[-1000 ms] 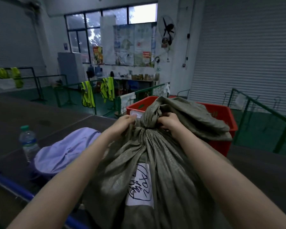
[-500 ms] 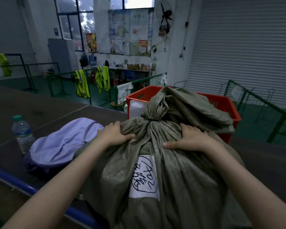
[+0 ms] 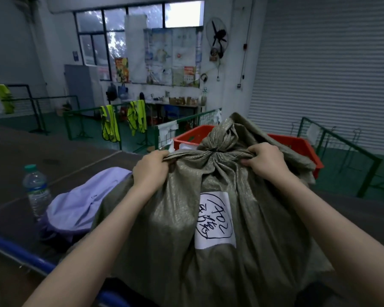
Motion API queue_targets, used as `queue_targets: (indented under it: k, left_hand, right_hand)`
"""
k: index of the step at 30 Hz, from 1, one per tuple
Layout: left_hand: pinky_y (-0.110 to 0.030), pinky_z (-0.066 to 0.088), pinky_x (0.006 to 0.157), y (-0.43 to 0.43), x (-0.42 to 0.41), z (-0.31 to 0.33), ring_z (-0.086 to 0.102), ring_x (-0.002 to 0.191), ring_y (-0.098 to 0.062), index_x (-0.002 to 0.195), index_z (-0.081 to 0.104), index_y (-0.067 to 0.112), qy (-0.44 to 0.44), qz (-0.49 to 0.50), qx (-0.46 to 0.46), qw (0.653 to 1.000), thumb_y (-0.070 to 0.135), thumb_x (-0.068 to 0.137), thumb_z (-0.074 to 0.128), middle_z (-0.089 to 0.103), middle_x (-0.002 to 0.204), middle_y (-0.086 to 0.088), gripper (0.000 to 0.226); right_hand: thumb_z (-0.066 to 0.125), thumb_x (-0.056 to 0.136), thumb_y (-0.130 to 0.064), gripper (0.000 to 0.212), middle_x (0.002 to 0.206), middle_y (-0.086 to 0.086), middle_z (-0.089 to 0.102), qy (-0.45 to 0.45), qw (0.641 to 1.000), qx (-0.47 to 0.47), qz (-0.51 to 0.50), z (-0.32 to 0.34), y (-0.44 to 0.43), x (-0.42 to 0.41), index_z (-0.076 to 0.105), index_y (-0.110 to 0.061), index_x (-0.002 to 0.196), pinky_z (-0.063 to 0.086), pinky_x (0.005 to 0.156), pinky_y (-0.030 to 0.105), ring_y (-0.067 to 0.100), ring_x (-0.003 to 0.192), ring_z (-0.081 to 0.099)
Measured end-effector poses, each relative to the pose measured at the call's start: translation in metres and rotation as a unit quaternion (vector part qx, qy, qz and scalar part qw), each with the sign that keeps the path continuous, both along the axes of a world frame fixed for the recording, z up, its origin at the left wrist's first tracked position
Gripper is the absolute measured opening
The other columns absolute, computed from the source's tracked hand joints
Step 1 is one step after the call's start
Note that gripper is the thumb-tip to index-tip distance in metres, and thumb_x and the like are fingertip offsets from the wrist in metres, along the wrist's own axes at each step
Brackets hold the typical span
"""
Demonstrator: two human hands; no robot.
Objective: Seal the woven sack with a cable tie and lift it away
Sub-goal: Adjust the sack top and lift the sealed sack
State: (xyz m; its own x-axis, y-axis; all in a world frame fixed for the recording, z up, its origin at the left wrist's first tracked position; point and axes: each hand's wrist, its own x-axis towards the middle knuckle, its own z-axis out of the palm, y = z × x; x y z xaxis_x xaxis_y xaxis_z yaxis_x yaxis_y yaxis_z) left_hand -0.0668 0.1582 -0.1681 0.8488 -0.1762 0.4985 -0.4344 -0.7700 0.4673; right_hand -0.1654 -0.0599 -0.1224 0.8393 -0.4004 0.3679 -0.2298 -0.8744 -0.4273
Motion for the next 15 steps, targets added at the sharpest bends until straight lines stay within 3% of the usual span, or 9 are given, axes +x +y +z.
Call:
queue_targets:
  k: [4, 7, 12, 15]
  left_hand:
    - [-0.030, 0.038, 0.066, 0.009, 0.008, 0.057, 0.059, 0.101, -0.032, 0.113, 0.062, 0.026, -0.032, 0.036, -0.044, 0.998, 0.018, 0.092, 0.039, 0.066, 0.115, -0.008, 0.032]
    - [-0.032, 0.040, 0.070, 0.021, 0.012, 0.110, 0.059, 0.103, -0.034, 0.113, 0.063, 0.027, -0.071, 0.066, -0.063, 0.993, 0.018, 0.092, 0.041, 0.066, 0.117, -0.010, 0.032]
    - [-0.038, 0.044, 0.089, 0.036, 0.026, 0.175, 0.055, 0.113, -0.037, 0.117, 0.062, 0.025, -0.096, 0.080, -0.067, 0.990, 0.016, 0.089, 0.042, 0.062, 0.125, -0.015, 0.036]
    - [-0.037, 0.044, 0.084, 0.043, 0.036, 0.206, 0.055, 0.111, -0.036, 0.112, 0.064, 0.023, -0.118, 0.097, -0.078, 0.985, 0.014, 0.088, 0.043, 0.063, 0.122, -0.015, 0.033]
  right_hand:
    - [0.065, 0.083, -0.024, 0.018, 0.104, 0.016, 0.070, -0.054, 0.998, -0.013, 0.016, 0.048, 0.011, 0.011, 0.071, -0.011, 0.094, 0.036, 0.071, 0.030, 0.033, 0.103, 0.060]
    - [0.064, 0.084, -0.023, 0.019, 0.103, 0.017, 0.069, -0.086, 0.995, -0.025, 0.041, 0.091, 0.020, 0.025, 0.070, -0.009, 0.095, 0.037, 0.071, 0.030, 0.034, 0.102, 0.060]
    - [0.061, 0.087, -0.021, 0.019, 0.088, 0.010, 0.060, -0.124, 0.990, -0.005, 0.067, 0.148, 0.036, 0.047, 0.070, -0.008, 0.098, 0.036, 0.069, 0.028, 0.027, 0.087, 0.055]
    - [0.059, 0.089, -0.020, 0.019, 0.090, 0.011, 0.062, -0.159, 0.985, 0.005, 0.072, 0.175, 0.041, 0.065, 0.070, -0.007, 0.098, 0.036, 0.069, 0.029, 0.025, 0.083, 0.052]
